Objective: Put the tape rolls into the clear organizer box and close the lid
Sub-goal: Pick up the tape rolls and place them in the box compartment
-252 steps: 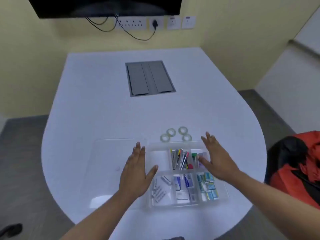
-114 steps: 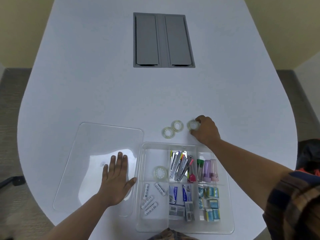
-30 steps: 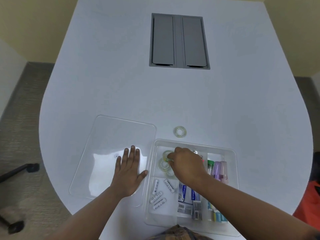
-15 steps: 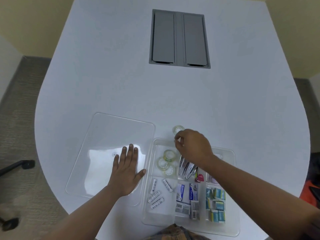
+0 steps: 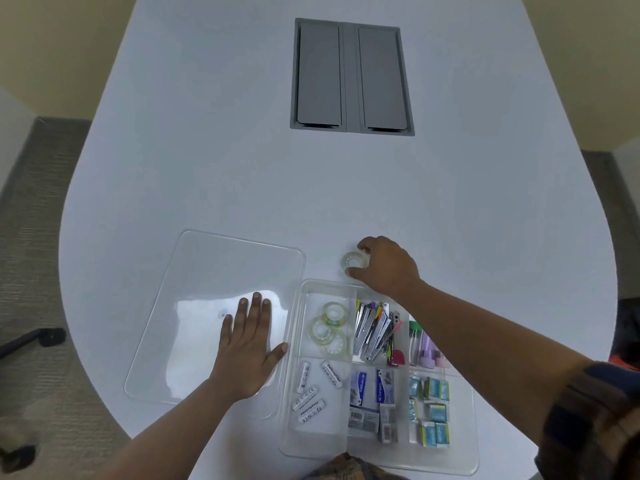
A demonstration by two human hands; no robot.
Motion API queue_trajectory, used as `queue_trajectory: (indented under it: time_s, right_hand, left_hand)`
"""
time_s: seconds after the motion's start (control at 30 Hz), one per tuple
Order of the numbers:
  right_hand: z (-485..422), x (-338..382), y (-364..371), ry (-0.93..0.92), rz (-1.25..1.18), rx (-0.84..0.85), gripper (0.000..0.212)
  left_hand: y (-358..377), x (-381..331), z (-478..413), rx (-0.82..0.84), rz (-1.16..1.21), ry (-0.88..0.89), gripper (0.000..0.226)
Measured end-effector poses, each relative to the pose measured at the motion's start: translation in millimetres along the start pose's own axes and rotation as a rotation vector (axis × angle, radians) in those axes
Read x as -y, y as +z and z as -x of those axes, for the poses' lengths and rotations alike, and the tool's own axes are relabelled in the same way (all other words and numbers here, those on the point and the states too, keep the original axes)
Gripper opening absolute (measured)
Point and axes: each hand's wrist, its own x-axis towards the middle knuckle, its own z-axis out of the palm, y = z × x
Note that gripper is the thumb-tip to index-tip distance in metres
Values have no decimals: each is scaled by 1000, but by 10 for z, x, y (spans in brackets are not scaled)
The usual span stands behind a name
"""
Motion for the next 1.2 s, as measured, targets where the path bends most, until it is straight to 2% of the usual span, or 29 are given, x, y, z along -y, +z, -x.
queue_trajectory:
  time_s: [0.1, 0.27, 0.43, 0.6, 0.73, 0.9, 1.2]
  right_hand:
    - [-45, 40, 46, 57, 46, 40, 72]
    - [-80, 55, 72, 45, 111, 21, 61]
    - [62, 140, -44, -24, -22, -61, 59]
    - [536, 255, -156, -192, -172, -165, 22]
    - [973, 299, -47, -306, -49, -60, 22]
    - [1072, 412, 174, -339, 165, 122, 23]
    - [889, 548, 343, -374, 326, 125, 28]
  left_hand:
    - [-16, -6, 5, -1, 9, 1, 96]
    - [9, 12, -8, 4, 6, -3, 94]
    - [47, 33, -12, -12, 20, 4, 90]
    - [67, 49, -18, -23, 15, 5, 88]
    - [75, 49, -7, -36, 31, 7, 89]
    - [62, 48, -7, -38, 47, 13, 89]
    - [48, 33, -4, -51, 23, 13, 90]
